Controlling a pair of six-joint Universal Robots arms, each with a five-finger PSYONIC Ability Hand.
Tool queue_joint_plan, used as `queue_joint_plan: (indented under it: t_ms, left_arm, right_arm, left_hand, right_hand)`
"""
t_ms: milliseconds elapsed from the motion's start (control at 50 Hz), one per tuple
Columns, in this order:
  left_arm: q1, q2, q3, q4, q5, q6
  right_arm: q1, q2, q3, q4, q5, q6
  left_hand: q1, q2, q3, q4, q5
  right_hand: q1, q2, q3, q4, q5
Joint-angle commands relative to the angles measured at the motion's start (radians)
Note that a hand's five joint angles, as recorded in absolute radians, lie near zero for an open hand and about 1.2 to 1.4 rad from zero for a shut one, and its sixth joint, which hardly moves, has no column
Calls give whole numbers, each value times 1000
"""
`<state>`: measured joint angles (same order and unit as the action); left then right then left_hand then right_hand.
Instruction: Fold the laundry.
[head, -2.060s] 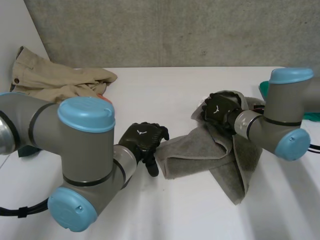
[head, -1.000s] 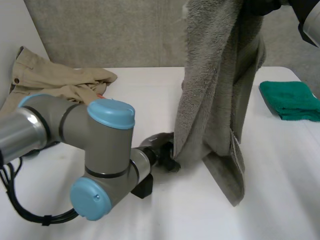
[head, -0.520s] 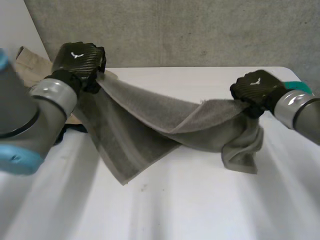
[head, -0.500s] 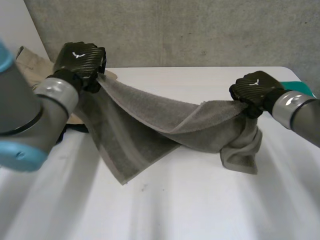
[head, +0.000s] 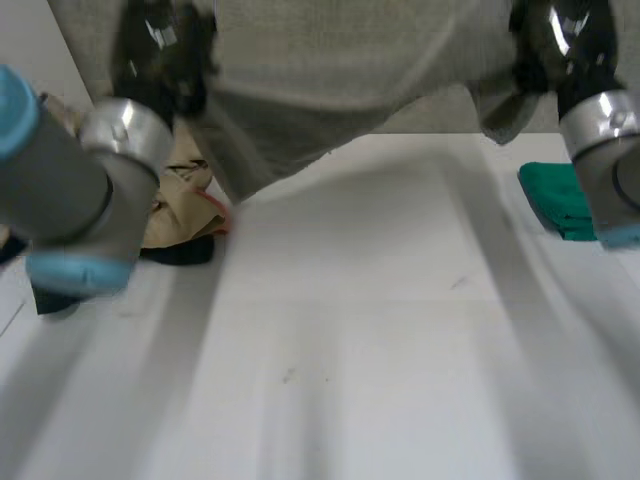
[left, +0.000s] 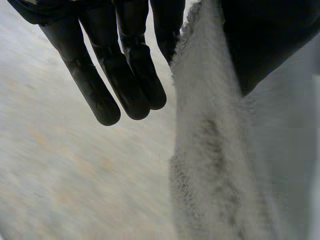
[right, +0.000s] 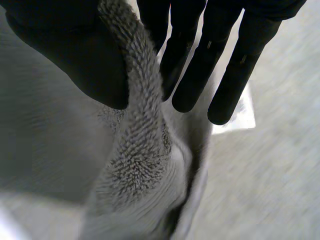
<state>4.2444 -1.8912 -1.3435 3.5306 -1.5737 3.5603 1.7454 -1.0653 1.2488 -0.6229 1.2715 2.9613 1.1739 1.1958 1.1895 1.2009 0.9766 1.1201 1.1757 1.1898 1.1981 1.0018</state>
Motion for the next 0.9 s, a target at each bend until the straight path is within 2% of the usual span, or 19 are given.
queue_joint_plan:
  t_ms: [20,120,200,360,460,580,660,900]
  left_arm:
    - [-43,-37,-305,-12,46,38]
    - [-64,-126,-378,-32,15,116]
    - [-64,-128,-379,-41,-5,124]
    - [-73,-85,-387,-48,-6,95]
    - [-75,-78,-402,-56,-6,83]
    - [-72,-78,-413,-56,-3,80]
    - [-67,-77,-414,-56,-2,80]
    - [-54,-75,-410,-56,-2,78]
  right_arm:
    - [-61,-4,214,225,-136,-171]
    - [-96,51,285,432,-156,-410]
    - [-112,61,267,579,-140,-537]
    - [-63,-16,183,701,-64,-524]
    - [-17,-59,95,808,-38,-553]
    - [58,24,-51,894,-32,-646]
    - [106,129,-175,971,5,-702]
    - [177,340,-331,993,164,-621]
  left_hand:
    - [222,200,207,195,245]
    - [222,200,207,195,245]
    - [222,200,207,195,245]
    - [222,200,207,195,245]
    - [222,200,207,195,245]
    - [222,200,207,195,245]
    - [222,200,207,195,245]
    - [222,200,207,195,245]
  right_hand:
    - [276,221,207,198,220]
    - [276,221,207,198,220]
    - [36,-20,-34,-42,-20]
    - [-475,-531,-545,-553,-531]
    - [-613,-669,-683,-691,-670]
    - [-675,-731,-745,-753,-732]
    - [-675,-731,-745,-753,-732]
    - [-673,-728,-742,-750,-729]
